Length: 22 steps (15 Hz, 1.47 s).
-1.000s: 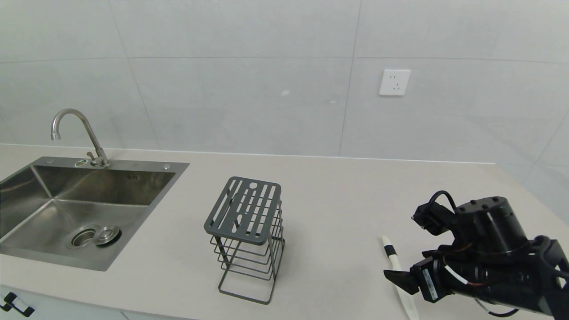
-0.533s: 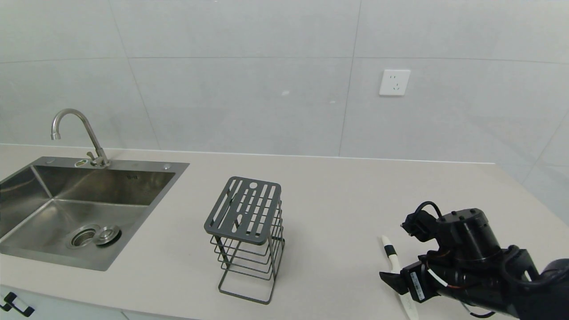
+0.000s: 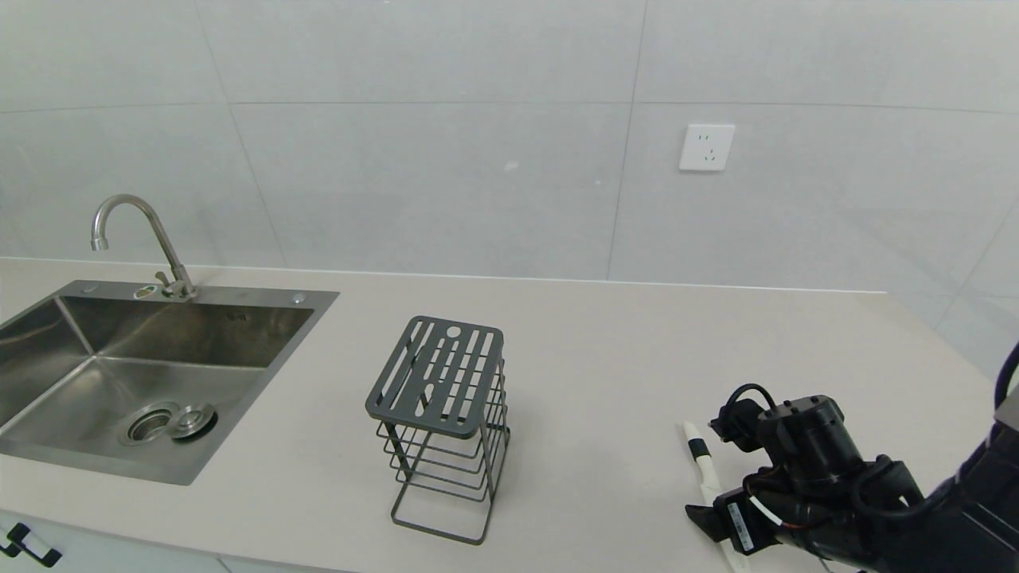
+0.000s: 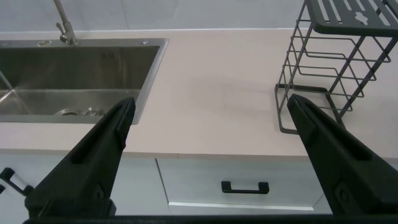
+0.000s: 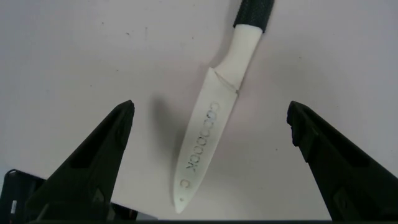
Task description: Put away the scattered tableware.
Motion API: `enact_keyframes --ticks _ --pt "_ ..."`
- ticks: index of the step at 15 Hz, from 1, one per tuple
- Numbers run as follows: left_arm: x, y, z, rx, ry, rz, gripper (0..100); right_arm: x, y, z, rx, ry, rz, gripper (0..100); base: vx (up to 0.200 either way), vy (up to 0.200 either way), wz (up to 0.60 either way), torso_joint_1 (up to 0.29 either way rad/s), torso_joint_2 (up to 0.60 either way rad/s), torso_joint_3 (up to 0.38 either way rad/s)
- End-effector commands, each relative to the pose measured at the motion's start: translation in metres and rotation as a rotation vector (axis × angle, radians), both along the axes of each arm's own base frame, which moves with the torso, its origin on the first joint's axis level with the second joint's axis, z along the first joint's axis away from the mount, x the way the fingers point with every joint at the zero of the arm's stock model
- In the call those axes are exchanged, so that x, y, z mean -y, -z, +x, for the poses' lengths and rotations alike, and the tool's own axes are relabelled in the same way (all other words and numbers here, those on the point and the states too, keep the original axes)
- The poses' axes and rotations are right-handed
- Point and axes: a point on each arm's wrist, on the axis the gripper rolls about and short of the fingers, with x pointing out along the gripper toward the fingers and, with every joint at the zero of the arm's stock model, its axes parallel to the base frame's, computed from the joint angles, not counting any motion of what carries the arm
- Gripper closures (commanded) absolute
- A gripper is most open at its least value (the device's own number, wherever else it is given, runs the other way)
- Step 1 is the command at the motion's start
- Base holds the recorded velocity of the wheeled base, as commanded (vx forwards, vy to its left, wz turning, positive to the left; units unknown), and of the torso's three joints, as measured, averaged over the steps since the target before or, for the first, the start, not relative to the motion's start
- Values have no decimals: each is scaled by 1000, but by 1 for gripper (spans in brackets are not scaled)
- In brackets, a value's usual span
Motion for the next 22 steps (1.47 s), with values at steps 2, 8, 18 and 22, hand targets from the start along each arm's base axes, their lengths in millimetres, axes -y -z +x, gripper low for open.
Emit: enact_keyframes --ticks 2,8,18,22 --pt "0 0 0 -1 0 -1 0 2 3 6 2 21 -1 0 0 0 0 0 0 0" --pt "0 0 0 -1 0 -1 0 -4 10 20 13 18 7 0 0 0 0 0 0 0" --pt "0 0 0 -1 0 -1 0 -2 21 24 -23 39 2 0 0 0 0 0 0 0" --pt "0 0 0 -1 0 -1 0 -4 26 25 -40 26 11 0 0 0 0 0 0 0"
